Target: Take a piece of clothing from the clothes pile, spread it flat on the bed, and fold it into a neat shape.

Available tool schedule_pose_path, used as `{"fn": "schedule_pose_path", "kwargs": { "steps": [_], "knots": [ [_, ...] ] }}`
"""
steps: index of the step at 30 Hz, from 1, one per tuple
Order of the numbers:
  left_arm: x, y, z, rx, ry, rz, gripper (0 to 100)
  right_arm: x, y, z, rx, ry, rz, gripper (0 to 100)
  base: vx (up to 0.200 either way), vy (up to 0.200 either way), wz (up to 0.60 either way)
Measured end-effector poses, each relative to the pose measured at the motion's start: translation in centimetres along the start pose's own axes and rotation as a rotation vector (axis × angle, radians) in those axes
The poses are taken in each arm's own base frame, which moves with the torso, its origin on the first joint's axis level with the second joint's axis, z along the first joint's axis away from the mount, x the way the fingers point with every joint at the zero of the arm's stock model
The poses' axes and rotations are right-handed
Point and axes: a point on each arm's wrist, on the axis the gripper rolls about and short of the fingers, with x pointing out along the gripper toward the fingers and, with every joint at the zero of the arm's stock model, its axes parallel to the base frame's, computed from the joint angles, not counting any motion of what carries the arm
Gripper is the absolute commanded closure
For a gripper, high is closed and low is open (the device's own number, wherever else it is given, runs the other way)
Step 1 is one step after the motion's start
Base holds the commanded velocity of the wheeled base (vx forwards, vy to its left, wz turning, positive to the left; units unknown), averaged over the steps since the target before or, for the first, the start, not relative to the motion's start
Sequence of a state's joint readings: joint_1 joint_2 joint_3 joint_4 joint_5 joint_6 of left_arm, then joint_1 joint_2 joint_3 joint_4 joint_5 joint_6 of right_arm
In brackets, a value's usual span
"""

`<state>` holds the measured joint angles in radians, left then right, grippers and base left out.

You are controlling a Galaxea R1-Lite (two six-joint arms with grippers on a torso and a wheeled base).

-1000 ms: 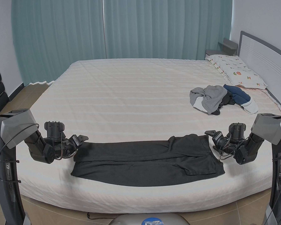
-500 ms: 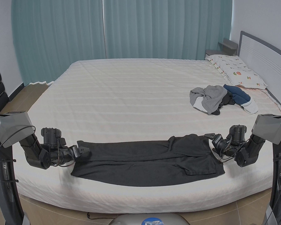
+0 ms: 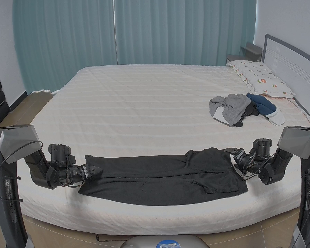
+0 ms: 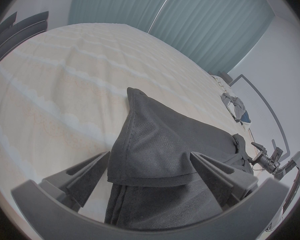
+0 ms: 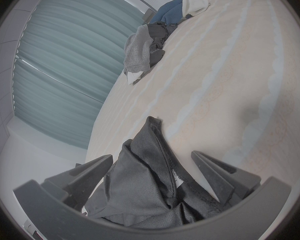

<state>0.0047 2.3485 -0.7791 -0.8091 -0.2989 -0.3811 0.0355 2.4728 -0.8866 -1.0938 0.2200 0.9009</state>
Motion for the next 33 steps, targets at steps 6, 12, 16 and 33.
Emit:
{"fn": "schedule_pose_path", "kwargs": {
  "steps": [6, 12, 16, 33],
  "knots": [
    [0.07, 0.05, -0.17, -0.002, 0.007, 0.000, 100, -0.01, 0.00, 0.02, 0.000, 0.000, 0.000, 0, 0.000, 0.000, 0.00],
    [0.02, -0.09, -0.26, -0.003, 0.011, -0.003, 100, -0.01, 0.00, 0.02, 0.001, 0.000, 0.000, 0, 0.000, 0.000, 0.00],
    [0.01, -0.23, 0.04, 0.004, -0.016, -0.014, 100, -0.01, 0.00, 0.02, 0.001, 0.000, 0.000, 0, 0.000, 0.000, 0.00],
    [-0.25, -0.27, -0.01, 0.017, -0.092, -0.035, 100, 0.01, 0.09, 0.18, -0.002, -0.013, 0.021, 0, -0.106, 0.000, 0.00]
  ]
}}
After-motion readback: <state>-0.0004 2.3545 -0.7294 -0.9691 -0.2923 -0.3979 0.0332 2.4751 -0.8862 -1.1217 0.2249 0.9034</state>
